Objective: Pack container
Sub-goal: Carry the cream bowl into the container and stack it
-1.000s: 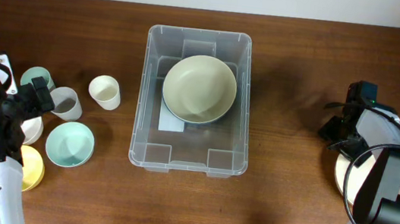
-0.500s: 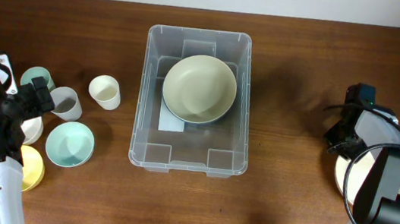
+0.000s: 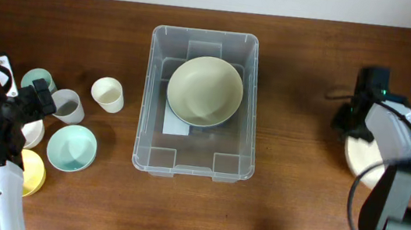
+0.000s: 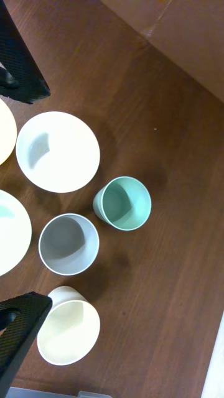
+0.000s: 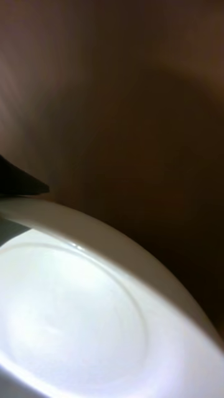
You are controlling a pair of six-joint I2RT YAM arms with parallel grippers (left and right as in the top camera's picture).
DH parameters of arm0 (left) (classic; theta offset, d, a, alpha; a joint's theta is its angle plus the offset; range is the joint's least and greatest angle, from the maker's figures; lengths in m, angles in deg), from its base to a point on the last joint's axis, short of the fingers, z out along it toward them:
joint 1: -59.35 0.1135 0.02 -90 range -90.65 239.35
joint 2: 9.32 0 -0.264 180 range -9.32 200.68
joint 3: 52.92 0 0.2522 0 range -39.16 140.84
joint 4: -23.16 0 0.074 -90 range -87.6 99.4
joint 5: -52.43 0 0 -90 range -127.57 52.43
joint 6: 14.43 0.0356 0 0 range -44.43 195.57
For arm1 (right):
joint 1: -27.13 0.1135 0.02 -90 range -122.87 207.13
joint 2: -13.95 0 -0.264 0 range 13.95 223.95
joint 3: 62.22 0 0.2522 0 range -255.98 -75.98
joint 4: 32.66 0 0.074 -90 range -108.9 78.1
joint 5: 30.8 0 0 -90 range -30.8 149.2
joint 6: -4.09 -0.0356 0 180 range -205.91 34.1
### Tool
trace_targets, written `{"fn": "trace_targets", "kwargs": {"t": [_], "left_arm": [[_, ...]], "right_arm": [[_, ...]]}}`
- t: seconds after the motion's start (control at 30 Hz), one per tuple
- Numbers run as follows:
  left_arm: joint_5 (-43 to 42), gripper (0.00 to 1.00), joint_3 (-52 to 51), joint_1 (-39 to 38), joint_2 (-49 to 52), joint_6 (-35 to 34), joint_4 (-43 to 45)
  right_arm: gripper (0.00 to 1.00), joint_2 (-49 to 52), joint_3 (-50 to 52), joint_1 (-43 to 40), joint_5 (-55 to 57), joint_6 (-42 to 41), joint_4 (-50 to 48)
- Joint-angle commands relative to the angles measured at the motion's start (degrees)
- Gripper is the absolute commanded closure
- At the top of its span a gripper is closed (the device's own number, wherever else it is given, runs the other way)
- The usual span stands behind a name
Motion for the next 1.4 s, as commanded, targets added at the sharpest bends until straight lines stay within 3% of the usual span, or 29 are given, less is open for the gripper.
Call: {"fn": "trace_targets", "kwargs": {"t": [0.0,0.13,0.33,0.47,0.63,0.97,1.03,1.1,1.23,1.37], "left_arm": [[-0.68,0.01,0.66,0.17,0.37,-0.55,0.07],[-0.68,0.0,0.66,0.17,0.37,-0.55,0.07],[-0.68,0.0,0.66,0.17,0.37,-0.57,0.07],[-0.68,0.01,0.66,0.17,0.37,-0.57,0.07],[-0.68,0.0,0.66,0.17,0.37,-0.57,0.07],[-0.7,0.0,0.66,0.17,0.37,-0.57,0.07],[-0.68,0.0,0.66,0.17,0.37,-0.55,0.0],[-0.66,0.0,0.66,0.17,0.37,-0.55,-0.02],[-0.66,0.0,0.66,0.17,0.37,-0.55,-0.02],[-0.7,0.0,0.66,0.17,0.37,-0.57,0.07]], "right_arm": [[0.96,-8.74,-8.22,6.43,-8.63,15.15,-0.17],[0.96,-11.65,-14.4,17.22,-16.31,30.71,0.52],[0.96,-9.84,-15.17,35.63,-17.16,45.07,-0.81],[0.92,-5.29,-15.12,42.77,-17.09,50.16,-1.9],[0.96,0.52,-15.12,45.24,-17.16,53.75,-2.82],[0.95,4.55,-15.12,45.48,-17.16,54.29,-5.16],[0.65,4.55,-15.12,45.48,-17.18,53.62,-4.96],[0.55,4.5,-15.12,45.48,-17.16,53.11,-4.66],[0.51,3.26,-15.15,45.4,-16.92,49.44,-4.94],[0.51,-2.43,-15.26,43.82,-13.55,37.81,-7.23]]}}
